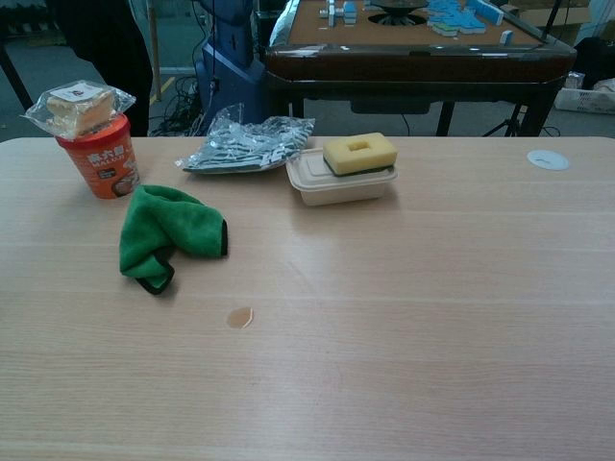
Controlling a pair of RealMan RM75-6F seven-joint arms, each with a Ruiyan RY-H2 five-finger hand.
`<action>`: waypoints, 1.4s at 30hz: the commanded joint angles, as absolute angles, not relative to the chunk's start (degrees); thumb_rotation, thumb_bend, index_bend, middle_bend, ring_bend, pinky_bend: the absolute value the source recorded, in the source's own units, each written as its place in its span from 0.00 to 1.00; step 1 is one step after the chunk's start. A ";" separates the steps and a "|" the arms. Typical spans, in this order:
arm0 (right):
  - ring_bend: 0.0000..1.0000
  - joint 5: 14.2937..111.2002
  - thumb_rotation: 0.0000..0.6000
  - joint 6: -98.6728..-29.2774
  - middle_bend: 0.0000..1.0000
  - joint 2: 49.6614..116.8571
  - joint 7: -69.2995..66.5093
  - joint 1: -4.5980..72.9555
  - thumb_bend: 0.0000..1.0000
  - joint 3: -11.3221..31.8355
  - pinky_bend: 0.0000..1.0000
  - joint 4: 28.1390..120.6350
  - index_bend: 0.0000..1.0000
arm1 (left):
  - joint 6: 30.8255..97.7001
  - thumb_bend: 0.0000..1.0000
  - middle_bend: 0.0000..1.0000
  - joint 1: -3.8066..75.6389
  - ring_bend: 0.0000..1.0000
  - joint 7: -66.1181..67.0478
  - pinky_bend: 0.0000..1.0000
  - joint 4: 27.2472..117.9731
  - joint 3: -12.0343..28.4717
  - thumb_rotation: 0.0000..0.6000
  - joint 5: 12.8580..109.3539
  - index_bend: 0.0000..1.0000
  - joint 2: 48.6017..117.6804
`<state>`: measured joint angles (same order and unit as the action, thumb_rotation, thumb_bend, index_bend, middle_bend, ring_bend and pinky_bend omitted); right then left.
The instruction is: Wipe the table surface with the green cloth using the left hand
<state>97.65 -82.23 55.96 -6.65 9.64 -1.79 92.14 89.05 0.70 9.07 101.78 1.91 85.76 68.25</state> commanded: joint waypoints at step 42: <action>0.00 96.33 1.00 -86.31 0.07 51.19 -2.39 7.10 0.29 -0.13 0.00 97.52 0.09 | 48.35 0.17 0.00 35.88 0.02 8.85 0.18 83.49 11.11 1.00 77.09 0.08 74.27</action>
